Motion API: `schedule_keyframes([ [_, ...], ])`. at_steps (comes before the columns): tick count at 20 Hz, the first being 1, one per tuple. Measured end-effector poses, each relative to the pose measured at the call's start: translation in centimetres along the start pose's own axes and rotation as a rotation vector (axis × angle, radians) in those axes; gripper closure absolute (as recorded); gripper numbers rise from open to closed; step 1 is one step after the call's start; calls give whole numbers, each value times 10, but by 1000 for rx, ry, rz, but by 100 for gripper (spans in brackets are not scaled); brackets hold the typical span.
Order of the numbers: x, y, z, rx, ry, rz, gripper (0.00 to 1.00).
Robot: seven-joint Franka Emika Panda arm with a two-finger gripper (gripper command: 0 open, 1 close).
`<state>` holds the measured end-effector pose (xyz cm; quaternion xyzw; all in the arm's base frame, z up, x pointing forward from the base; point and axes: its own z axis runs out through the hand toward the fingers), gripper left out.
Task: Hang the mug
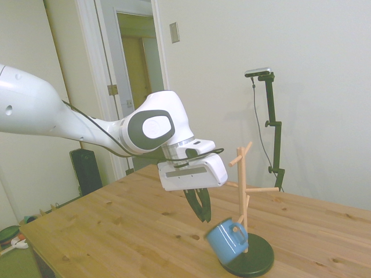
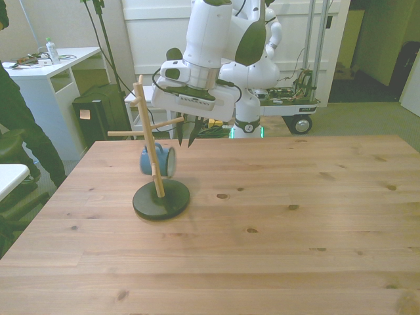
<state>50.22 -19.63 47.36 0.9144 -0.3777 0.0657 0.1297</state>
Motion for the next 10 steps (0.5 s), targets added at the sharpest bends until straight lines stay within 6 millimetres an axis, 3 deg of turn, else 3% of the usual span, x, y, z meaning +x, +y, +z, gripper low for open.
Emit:
schedule_keyframes([
  [10,-2,1,4,14,-8,9,0],
])
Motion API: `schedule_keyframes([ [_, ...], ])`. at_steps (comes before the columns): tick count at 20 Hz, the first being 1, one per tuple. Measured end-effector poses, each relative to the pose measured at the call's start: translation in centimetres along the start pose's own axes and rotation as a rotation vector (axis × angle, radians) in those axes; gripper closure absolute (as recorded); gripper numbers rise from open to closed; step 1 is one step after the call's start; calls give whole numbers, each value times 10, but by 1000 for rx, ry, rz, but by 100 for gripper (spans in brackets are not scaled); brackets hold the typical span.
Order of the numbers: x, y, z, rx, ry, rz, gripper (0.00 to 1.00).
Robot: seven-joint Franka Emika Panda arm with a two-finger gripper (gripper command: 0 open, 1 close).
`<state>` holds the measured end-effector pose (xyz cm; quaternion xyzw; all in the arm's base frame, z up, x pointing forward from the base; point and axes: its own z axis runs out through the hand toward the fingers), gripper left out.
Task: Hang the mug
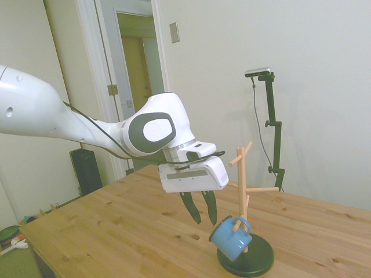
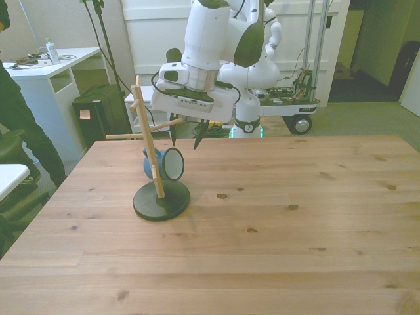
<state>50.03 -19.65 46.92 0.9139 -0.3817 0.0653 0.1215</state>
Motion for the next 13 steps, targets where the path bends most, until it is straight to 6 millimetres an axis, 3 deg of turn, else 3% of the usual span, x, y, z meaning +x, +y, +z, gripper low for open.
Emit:
schedule_keyframes([
  [6,-27,-6,-7,31,18,-11,0],
  [13,-90,-20,-9,136,8,49,0],
])
